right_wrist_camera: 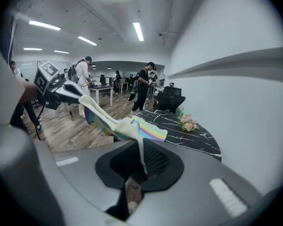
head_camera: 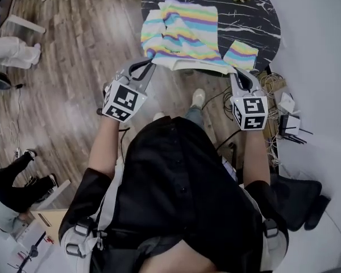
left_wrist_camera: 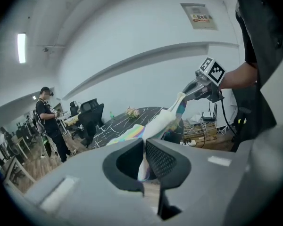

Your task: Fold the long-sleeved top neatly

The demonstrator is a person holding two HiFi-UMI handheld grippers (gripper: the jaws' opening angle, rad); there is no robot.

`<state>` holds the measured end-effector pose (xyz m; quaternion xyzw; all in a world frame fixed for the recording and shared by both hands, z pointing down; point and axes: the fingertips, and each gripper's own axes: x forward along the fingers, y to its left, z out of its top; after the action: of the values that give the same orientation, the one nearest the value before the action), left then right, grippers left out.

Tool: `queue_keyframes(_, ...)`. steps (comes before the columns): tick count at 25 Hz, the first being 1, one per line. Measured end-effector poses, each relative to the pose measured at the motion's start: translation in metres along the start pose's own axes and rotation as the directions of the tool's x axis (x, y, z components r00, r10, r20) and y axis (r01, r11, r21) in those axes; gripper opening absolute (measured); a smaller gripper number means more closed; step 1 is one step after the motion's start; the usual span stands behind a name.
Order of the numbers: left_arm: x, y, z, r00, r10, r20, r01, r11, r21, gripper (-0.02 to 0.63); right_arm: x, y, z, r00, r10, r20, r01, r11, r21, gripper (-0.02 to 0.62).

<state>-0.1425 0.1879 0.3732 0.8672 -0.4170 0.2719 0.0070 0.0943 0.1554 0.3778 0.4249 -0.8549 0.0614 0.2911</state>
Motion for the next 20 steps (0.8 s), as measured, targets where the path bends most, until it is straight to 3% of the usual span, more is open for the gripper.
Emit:
queue_keyframes(6, -0.063, 0.011, 0.037, 0.996, -0.017, 0.085, 0.01, 0.997, 0.081, 0.023, -0.055, 0.038, 0.036, 0.981, -0.158, 0.114, 0.167, 0.983, -0.081, 0.017)
queue_keyframes(10, -0.09, 0.02, 0.079, 0.987, -0.032, 0.16, 0.012, 0.992, 0.123, 0.021, -0.099, 0.043, 0.074, 0.946, -0.248, 0.21, 0.27, 0.959, -0.085, 0.017)
queue_keyframes(20, -0.125, 0.018, 0.15, 0.955, -0.109, 0.275, 0.053, 0.978, 0.203, 0.021, -0.178, 0.042, 0.132, 0.86, -0.375, 0.345, 0.431, 0.897, -0.098, 0.017)
